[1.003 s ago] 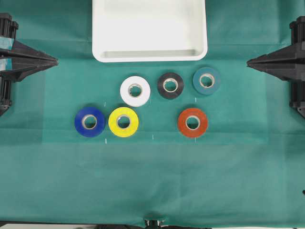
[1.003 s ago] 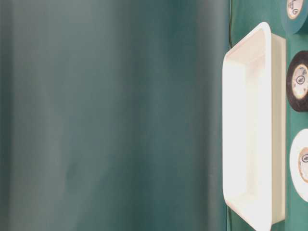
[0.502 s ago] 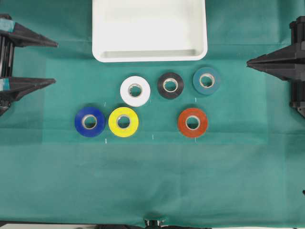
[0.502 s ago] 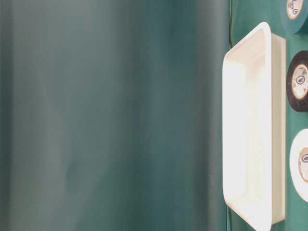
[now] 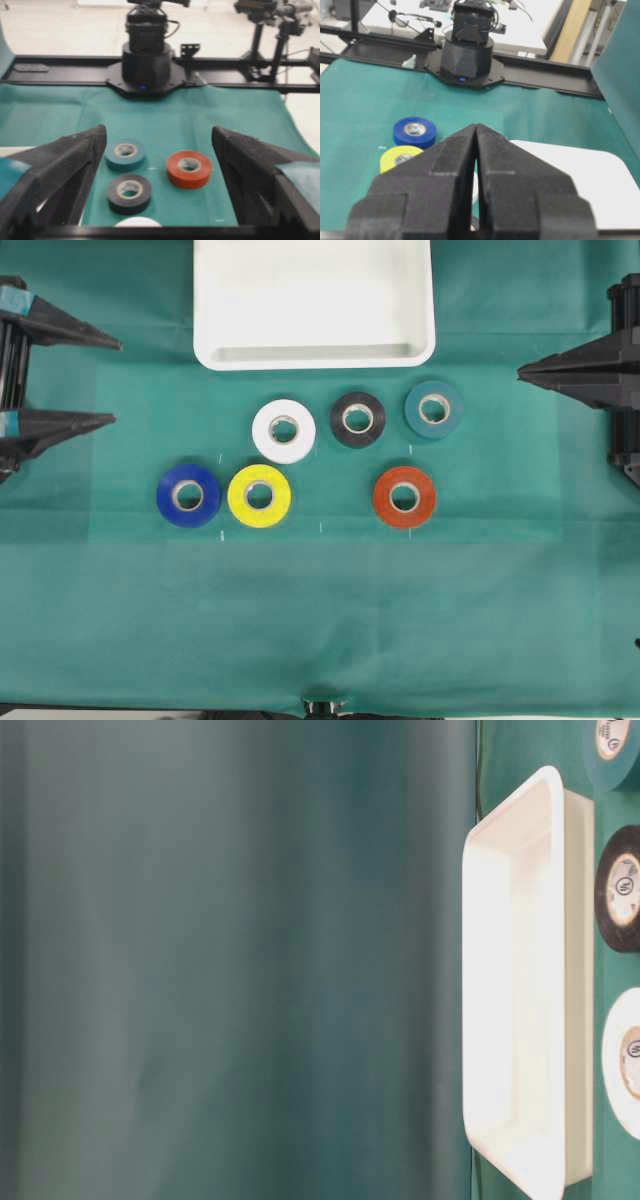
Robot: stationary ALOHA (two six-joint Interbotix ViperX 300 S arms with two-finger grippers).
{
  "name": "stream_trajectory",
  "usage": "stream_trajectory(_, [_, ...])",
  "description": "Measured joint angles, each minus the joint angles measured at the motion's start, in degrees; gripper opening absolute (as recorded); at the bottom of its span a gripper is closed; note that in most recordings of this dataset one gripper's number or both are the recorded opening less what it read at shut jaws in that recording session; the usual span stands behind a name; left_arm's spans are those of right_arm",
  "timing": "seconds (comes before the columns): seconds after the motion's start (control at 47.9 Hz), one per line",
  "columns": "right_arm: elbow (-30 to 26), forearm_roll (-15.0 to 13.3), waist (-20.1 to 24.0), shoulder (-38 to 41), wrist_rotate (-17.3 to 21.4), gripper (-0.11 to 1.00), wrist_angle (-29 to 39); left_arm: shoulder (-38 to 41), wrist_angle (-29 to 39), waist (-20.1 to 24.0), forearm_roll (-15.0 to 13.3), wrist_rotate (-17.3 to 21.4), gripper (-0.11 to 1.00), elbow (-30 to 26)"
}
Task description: Pick up the tape from a random location and place it into the white case.
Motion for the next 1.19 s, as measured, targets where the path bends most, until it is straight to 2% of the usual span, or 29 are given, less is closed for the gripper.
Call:
stream_trajectory(0.355, [-0.1,-0.1,0.0,0.0,-0.1,0.0,0.0,0.0,1.6,-6.6,0.0,-0.1,1.0,-0.3])
stream_trajectory(0.92, [-0.1,-0.2,-0.1,0.0,0.0,0.0,0.4,0.4,1.9,-6.9,0.0,-0.1,1.0,-0.4])
stream_trajectory(1.191, [-0.1,-0.2,0.0,0.0,-0.2,0.0,0.4,4.7,1.9,-6.8,0.0,-0.1,1.0,-2.6])
